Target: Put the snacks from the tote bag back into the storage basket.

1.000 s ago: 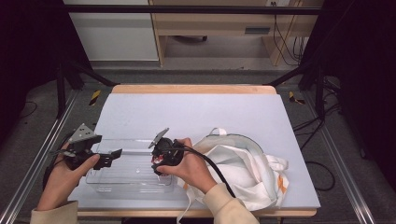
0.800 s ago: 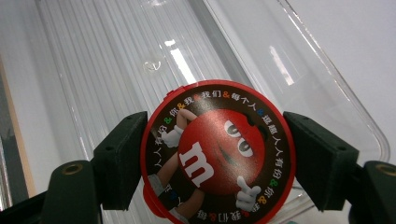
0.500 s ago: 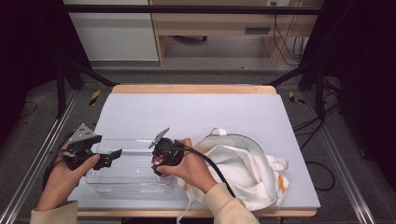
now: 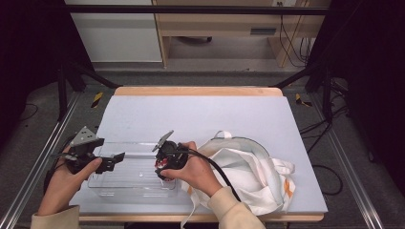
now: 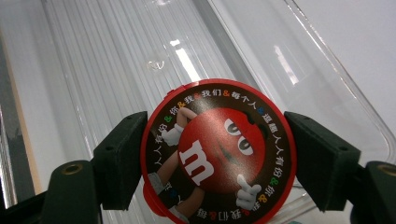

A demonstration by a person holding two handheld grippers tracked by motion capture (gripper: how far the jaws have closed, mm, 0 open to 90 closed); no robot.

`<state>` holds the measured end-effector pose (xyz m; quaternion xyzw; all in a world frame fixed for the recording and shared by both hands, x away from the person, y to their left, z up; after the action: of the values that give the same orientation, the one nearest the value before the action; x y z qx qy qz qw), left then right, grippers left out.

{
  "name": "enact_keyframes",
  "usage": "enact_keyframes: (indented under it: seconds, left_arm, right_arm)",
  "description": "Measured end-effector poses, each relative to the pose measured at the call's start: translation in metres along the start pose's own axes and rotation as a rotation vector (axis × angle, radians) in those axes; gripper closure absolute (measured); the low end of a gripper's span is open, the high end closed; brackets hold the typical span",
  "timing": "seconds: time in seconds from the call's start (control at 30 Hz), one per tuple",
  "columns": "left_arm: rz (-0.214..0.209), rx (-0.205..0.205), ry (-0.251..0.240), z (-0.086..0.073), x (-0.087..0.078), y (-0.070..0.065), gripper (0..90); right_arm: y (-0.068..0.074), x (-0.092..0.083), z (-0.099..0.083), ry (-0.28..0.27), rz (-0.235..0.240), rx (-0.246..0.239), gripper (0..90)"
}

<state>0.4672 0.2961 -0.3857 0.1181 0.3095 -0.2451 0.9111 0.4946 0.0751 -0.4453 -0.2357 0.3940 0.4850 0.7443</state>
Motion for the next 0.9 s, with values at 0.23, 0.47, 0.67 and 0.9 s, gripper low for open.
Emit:
enact_keyframes:
  seconds: [0.23, 0.47, 0.67, 0.9]
  left_arm:
    - [0.000, 0.001, -0.001, 0.000, 0.000, 0.000, 7.6]
    - [0.003, -0.001, 0.000, 0.000, -0.001, 0.001, 7.6]
    - [0.004, -0.003, 0.001, 0.000, -0.001, 0.002, 7.5]
    - [0.025, -0.009, -0.008, 0.001, 0.000, 0.003, 7.8]
  right_arm:
    - [0.001, 0.000, -0.001, 0.009, -0.008, 0.009, 19.3]
    - [0.004, -0.008, 0.001, -0.032, -0.034, -0.010, 12.5]
    - [0.009, -0.022, 0.002, -0.071, -0.046, -0.013, 10.6]
    - [0.009, -0.045, -0.003, -0.120, -0.082, 0.003, 10.5]
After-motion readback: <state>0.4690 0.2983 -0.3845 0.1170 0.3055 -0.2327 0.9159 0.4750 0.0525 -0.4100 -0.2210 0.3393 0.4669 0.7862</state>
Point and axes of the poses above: each handheld gripper's, and its own axes: x roughly forward along the jaws, z roughly out of its top, y roughly to its left, the point moved 4 cm from there along x, roughly forward along the jaws, and after that the axes turned 3 degrees about z, right-handed, at the moved point
